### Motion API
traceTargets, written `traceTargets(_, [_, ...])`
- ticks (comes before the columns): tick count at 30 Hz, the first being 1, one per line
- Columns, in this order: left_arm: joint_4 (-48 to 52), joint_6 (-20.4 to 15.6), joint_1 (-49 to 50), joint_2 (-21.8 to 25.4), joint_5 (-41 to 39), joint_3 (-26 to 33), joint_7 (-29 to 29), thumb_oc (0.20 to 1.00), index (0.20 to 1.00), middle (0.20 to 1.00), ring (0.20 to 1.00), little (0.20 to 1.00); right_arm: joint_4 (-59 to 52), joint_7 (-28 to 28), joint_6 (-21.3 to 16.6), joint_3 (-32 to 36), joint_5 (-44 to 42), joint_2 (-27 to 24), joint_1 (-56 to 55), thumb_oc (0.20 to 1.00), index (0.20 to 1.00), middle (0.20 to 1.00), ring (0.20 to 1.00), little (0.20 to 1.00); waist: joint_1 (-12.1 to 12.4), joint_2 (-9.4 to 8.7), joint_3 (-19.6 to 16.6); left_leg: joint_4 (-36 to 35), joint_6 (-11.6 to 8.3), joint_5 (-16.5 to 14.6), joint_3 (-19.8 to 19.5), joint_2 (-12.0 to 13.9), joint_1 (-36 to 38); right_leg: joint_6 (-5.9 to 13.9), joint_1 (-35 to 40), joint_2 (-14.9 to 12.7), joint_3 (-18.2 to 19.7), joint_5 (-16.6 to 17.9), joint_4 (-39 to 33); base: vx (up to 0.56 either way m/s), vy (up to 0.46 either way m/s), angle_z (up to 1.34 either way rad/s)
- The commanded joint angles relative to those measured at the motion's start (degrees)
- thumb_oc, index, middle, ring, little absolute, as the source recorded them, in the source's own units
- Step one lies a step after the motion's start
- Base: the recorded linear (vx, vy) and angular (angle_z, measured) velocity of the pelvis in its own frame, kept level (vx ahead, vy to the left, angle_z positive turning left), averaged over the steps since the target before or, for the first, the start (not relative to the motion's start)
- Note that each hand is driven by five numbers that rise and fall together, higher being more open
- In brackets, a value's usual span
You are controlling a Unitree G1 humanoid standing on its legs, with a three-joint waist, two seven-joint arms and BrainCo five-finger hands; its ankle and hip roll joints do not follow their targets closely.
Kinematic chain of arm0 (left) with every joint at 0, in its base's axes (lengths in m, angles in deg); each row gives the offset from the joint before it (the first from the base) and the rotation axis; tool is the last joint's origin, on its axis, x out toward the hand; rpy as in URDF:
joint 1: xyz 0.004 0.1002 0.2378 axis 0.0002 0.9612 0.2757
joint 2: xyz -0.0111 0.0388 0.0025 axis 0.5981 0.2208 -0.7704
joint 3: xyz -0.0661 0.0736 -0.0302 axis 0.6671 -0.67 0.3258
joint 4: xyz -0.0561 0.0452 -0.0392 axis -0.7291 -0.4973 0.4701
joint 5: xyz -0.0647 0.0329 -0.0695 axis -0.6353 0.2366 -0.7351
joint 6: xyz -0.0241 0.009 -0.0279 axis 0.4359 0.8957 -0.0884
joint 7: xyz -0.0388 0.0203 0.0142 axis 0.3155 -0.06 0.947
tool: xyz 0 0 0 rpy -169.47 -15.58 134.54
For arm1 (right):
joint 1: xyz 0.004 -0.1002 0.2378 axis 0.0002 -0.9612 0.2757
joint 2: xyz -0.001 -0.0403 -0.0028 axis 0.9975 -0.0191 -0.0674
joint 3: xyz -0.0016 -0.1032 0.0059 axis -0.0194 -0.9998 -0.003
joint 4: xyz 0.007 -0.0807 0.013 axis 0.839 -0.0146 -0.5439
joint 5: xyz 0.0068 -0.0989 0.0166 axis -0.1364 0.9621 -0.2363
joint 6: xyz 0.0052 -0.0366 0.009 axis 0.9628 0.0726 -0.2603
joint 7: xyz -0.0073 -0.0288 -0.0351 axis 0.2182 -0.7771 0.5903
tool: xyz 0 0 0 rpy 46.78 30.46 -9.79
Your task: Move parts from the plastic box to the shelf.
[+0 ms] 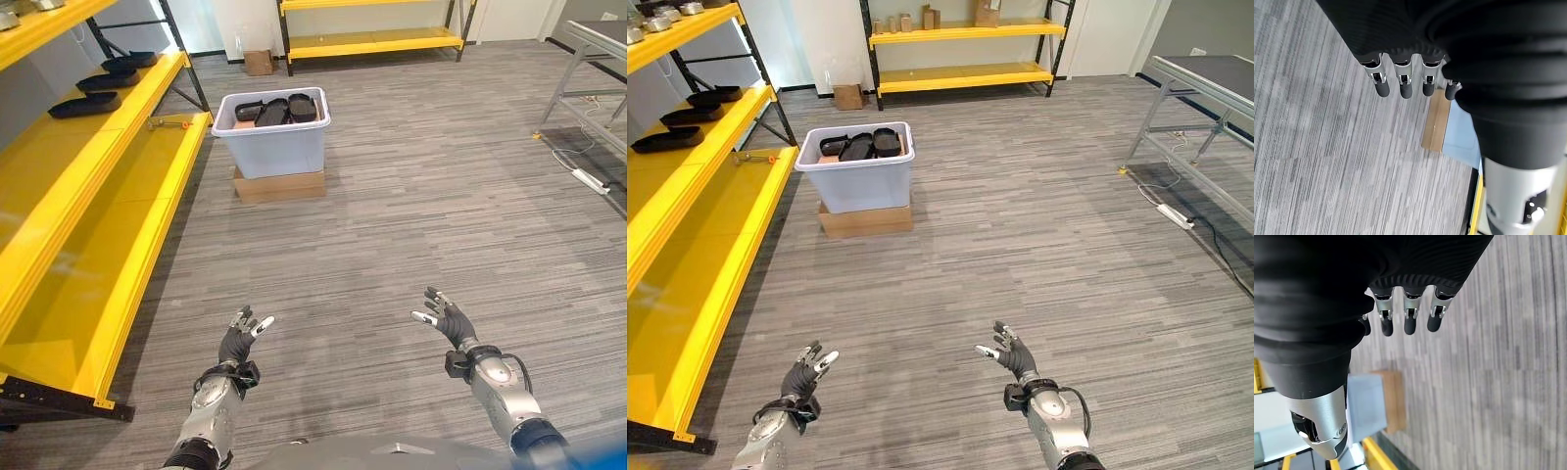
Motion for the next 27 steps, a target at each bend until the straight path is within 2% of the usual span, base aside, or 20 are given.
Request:
traceTargets(1, [-2.69, -1.01, -4.44, 0.75, 2.76, 0.85, -1.02, 1.0, 1.0, 1.0, 1.0, 1.0, -0.7, -0.73, -2.83, -1.58, 1.91, -0.36, 4.05, 1.0, 1.0, 1.0, 1.0, 1.0, 0.67, -1.09, -0.09, 0.92, -3.2, -1.99, -1.59, 4.19, 0.86, 4.92, -0.61, -7.09, -3.84, 1.33, 2.46, 0.0, 0.0, 0.0])
traceTargets(6, [-3.75, -0.03, -4.22, 0.13, 0.25, 1.32, -0.41, 1.0, 1.0, 1.0, 1.0, 1.0, -1.08, 0.37, -2.43, -1.89, 0.44, -0.23, 4.07, 1.0, 1.0, 1.0, 1.0, 1.0, 0.75, -1.08, -0.02, 0.84, -3.11, -1.98, -1.73, 4.16, 0.92, 4.96, -0.57, -7.24, -4.03, 1.23, 2.7, 0.0, 0.01, 0.08])
traceTargets(14, [-1.07, 1.33, -3.68, 0.98, -1.25, 0.95, 4.89, 1.0, 1.0, 1.0, 1.0, 1.0, -1.63, 5.94, -1.24, -0.02, -4.39, -0.1, 2.82, 1.0, 1.0, 1.0, 1.0, 1.0, 0.84, -0.86, 0.07, 0.84, -2.81, -2.1, -2.0, 3.8, 0.84, 5.06, -0.65, -7.58, -4.2, 0.9, 3.48, 0.0, 0.058, 0.02])
traceTargets(24, [-0.48, 2.66, -4.07, 2.39, -1.78, 1.75, 5.38, 1.0, 1.0, 1.0, 1.0, 1.0, -1.53, 6.45, -1.69, 0.47, -0.61, -1.26, 2.4, 1.0, 1.0, 1.0, 1.0, 1.0, 1.13, -0.96, 0.15, 0.95, -1.55, -2.55, -3.53, 2.5, 0.4, 5.4, -1.41, -8.27, -3.33, -0.43, 6.69, 0.02, 0.114, 0.03])
traceTargets(27, [-0.73, 1.91, -4.29, 2.5, -0.61, 1.51, 4.5, 1.0, 1.0, 1.0, 1.0, 1.0, -2.23, 6.34, -1.62, 0.35, 0.19, -1.23, 2.43, 1.0, 1.0, 1.0, 1.0, 1.0, 1.26, -1.03, 0.44, 1.05, -0.85, -2.77, -4.05, 1.91, 0.16, 5.59, -1.99, -8.59, -2.94, -1.22, 8.71, 0.02, 0.15, 0.08])
